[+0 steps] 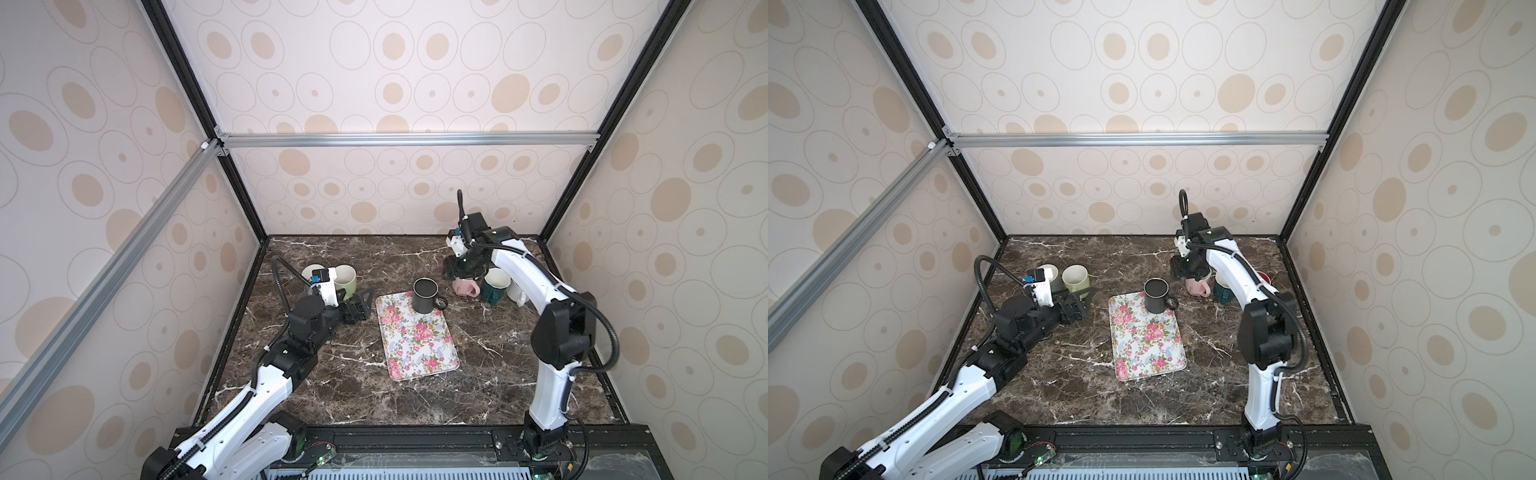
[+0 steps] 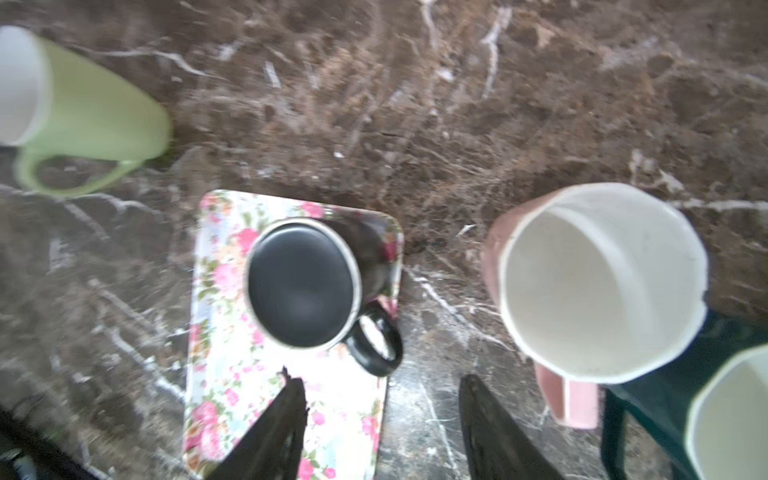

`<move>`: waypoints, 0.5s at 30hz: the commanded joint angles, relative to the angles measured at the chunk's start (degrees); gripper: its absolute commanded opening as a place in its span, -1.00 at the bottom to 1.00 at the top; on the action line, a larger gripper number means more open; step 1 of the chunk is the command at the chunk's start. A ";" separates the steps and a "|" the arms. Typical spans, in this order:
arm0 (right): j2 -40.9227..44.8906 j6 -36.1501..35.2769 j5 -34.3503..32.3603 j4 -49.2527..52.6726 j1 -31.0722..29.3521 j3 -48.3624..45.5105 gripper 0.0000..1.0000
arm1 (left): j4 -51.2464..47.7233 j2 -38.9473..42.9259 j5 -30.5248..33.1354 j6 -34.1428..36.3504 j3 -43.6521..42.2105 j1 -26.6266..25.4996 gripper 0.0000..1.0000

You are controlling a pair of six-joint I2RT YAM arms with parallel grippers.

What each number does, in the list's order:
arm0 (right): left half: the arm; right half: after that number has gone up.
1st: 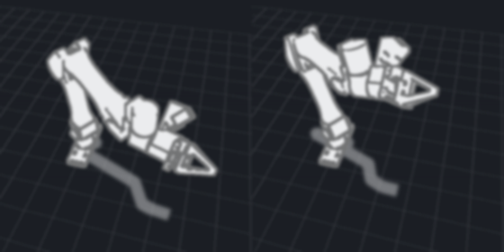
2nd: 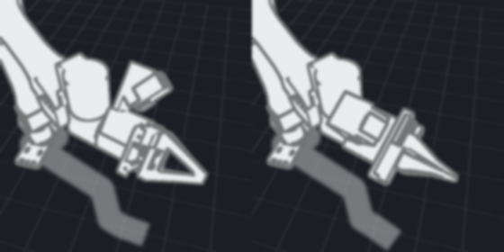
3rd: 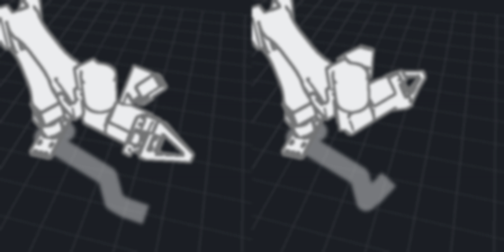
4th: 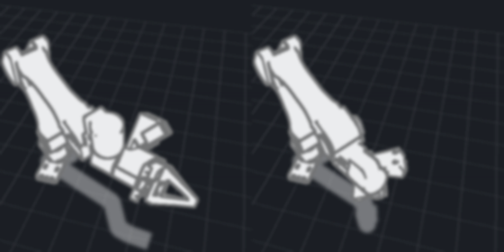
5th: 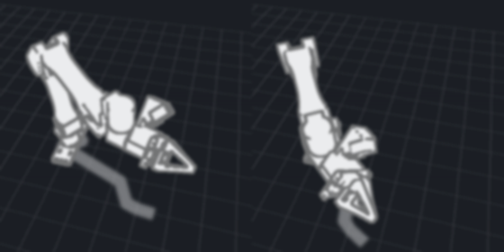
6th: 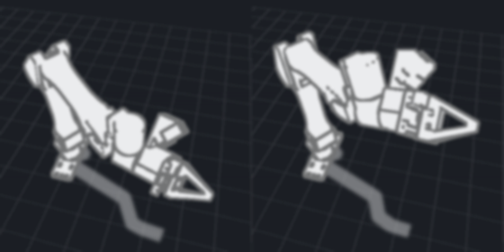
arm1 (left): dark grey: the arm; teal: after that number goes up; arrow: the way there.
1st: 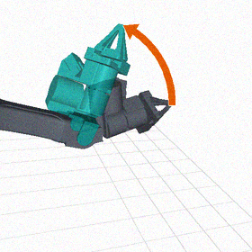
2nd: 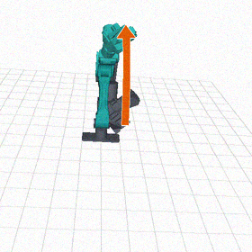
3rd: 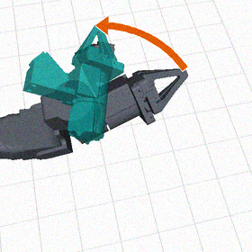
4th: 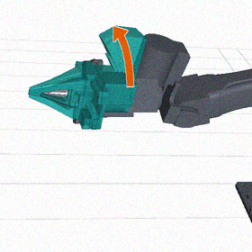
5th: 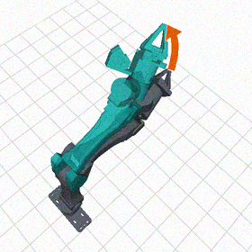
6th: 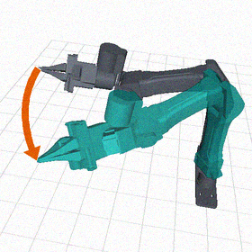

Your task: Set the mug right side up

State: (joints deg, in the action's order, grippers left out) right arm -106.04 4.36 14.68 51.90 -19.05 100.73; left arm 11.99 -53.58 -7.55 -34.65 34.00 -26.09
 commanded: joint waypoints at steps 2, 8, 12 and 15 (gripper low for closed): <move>4.61 -5.66 5.98 -5.11 -1.92 -9.41 0.18 | 7.39 -1.42 -2.33 1.83 -0.41 0.09 0.97; 3.82 -6.69 -0.68 -4.41 -4.23 -13.15 -0.01 | 18.93 -2.67 -3.51 4.66 -4.91 0.16 0.97; 2.52 -7.77 -5.48 -4.60 -5.81 -13.28 -0.05 | 27.72 -1.45 -7.25 4.91 -9.83 0.16 0.97; 1.66 -9.06 -9.18 -5.40 -7.61 -13.75 -0.05 | 32.09 0.13 -8.68 5.19 -13.35 0.18 0.97</move>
State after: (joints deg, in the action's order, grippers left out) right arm -103.31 -2.04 10.46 47.03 -24.91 87.42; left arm 34.59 -55.29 -13.45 -31.40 22.26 -26.09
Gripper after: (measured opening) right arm 0.477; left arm 0.985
